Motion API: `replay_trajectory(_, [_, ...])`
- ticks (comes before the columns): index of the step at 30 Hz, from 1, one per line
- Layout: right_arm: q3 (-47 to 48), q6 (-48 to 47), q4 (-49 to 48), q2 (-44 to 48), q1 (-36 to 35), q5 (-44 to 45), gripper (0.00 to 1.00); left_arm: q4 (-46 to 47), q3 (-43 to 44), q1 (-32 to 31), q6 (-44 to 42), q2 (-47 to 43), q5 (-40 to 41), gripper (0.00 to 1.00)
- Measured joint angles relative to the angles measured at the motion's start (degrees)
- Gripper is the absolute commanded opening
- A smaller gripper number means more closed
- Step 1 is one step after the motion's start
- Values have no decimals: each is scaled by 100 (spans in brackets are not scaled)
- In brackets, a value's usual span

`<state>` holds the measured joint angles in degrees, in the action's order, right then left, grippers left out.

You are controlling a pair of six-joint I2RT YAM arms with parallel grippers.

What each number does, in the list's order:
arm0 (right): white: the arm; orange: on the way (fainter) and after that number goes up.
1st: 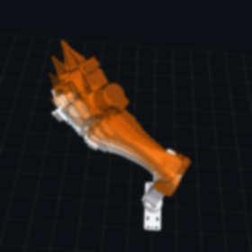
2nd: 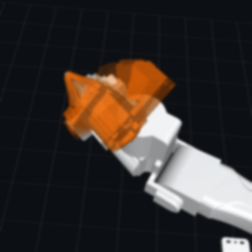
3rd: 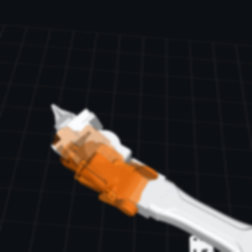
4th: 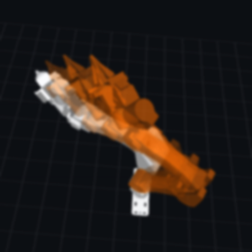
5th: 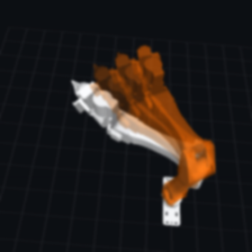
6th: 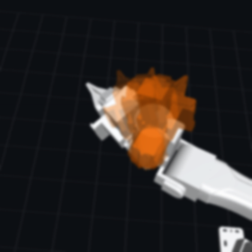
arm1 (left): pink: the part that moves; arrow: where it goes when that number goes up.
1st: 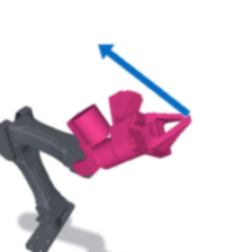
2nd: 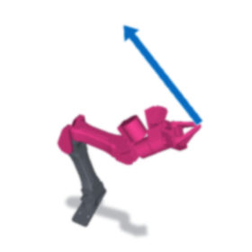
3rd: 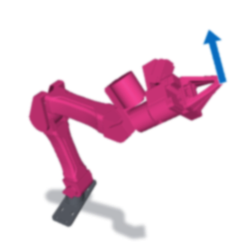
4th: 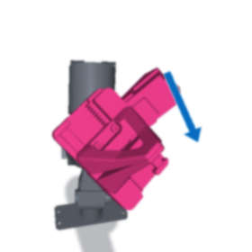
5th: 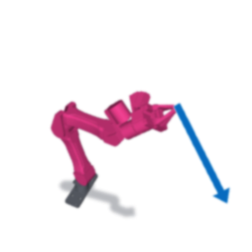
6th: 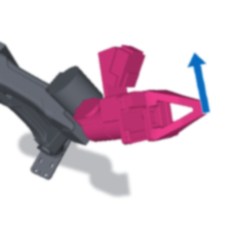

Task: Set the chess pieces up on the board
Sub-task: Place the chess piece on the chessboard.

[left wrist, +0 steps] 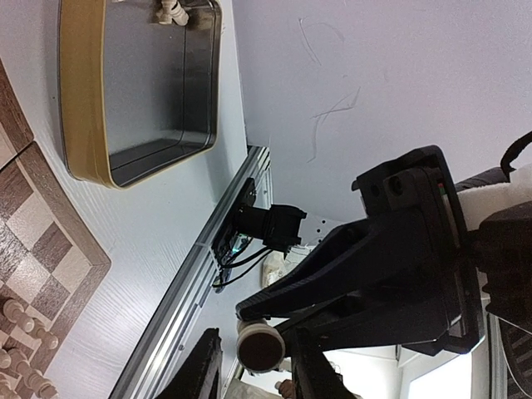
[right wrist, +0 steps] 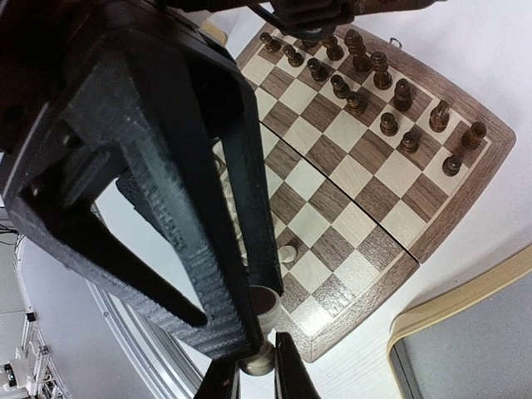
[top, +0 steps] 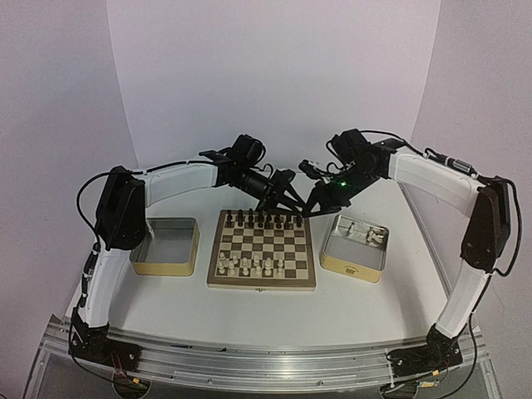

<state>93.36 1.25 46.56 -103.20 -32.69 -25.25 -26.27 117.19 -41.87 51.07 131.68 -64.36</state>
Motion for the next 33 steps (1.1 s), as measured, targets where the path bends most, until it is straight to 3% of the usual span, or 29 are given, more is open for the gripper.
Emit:
replay_trajectory(7, [21, 1, 25, -31, -13, -32, 0, 39, 23, 2, 0, 92, -4, 24])
replay_trajectory(15, [52, 3, 29, -160, -11, -30, 1, 76, 75, 5, 22, 184, 1, 1])
replay_trajectory(16, [56, 3, 29, -160, -11, -25, 4, 78, 78, 7, 35, 186, 3, 0])
replay_trajectory(20, [73, 2, 24, -160, -13, 31, 38, 84, 83, 17, 22, 186, 2, 0])
replay_trajectory(22, [74, 25, 5, -160, -15, 125, 46, 82, 83, 34, 23, 186, 3, 0])
replay_trajectory(29, [18, 173, -178, -24, -26, 384, 47, 321, -55, 185, 264, 161, 5, 0])
replay_trajectory(33, [-682, 437, -999, 643, -24, 330, 47, 799, -460, 378, 700, 69, -5, 0])
